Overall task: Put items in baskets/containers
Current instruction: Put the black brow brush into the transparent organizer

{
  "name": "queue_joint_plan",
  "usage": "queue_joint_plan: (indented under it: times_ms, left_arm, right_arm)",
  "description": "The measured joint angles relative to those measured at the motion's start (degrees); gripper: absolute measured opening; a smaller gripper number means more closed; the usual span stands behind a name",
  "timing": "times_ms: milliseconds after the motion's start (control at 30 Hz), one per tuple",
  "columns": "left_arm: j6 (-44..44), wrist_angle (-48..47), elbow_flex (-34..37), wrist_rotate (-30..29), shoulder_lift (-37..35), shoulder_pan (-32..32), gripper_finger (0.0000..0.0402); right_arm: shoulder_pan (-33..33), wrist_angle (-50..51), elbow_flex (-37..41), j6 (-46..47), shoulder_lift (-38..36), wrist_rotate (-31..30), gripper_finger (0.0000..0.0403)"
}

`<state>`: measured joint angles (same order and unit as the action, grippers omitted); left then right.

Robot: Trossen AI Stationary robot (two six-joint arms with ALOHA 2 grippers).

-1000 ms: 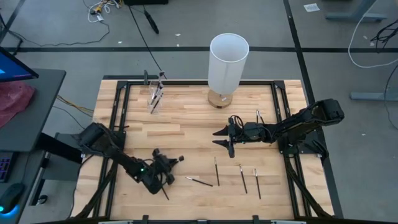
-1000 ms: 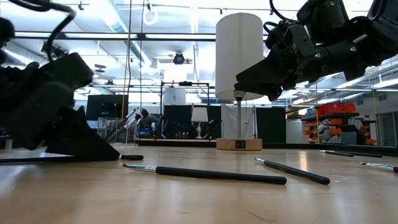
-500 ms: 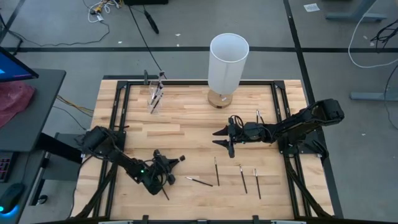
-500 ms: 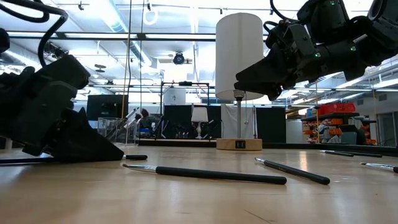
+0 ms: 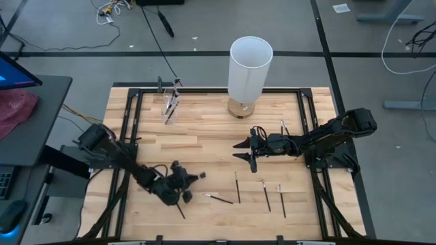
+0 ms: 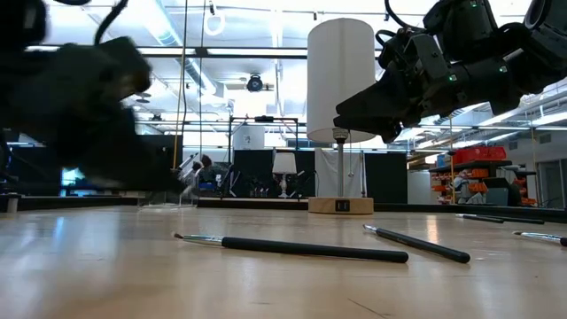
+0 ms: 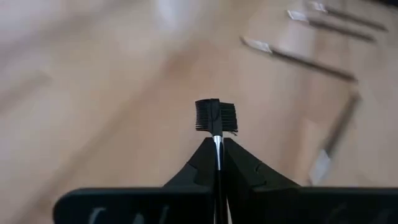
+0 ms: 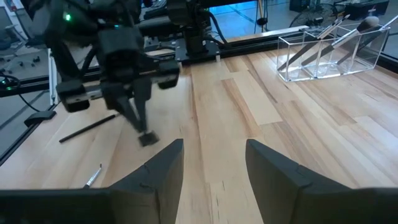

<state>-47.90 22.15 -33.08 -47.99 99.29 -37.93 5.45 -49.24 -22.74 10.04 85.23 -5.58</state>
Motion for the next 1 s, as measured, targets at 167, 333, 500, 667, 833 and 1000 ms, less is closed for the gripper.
queue_joint_plan:
  times_ms: [167,333,500,667,833,1000]
  left_arm:
    - [2.72,0.41,-0.02,-3.37,-2.0,1.04,0.0012]
    - [5.79,4.53,-0.02,-6.93,-2.23,2.17,0.0012]
    - [13.83,13.3,-0.07,-4.31,-2.28,4.62,0.0012]
    - [22.84,23.34,-0.13,4.48,-2.34,8.41,0.0012]
    - [24.02,28.58,-0.13,16.79,-2.34,12.38,0.0012]
    - [22.68,29.37,-0.13,22.41,-2.35,14.47,0.0012]
  right_arm:
    - [0.0,0.07,0.0,0.0,0.0,-0.01,0.0176]
    - [0.01,0.41,0.0,0.12,-0.01,1.9,0.0176]
    - [0.34,1.19,-0.02,-1.58,1.02,7.61,0.0176]
    - [3.07,-5.5,-0.03,-6.77,6.66,8.64,0.0176]
    - [6.38,-13.59,-3.13,-18.12,11.72,5.65,0.0176]
    - [8.81,-7.75,-8.26,-34.83,11.52,1.97,0.0176]
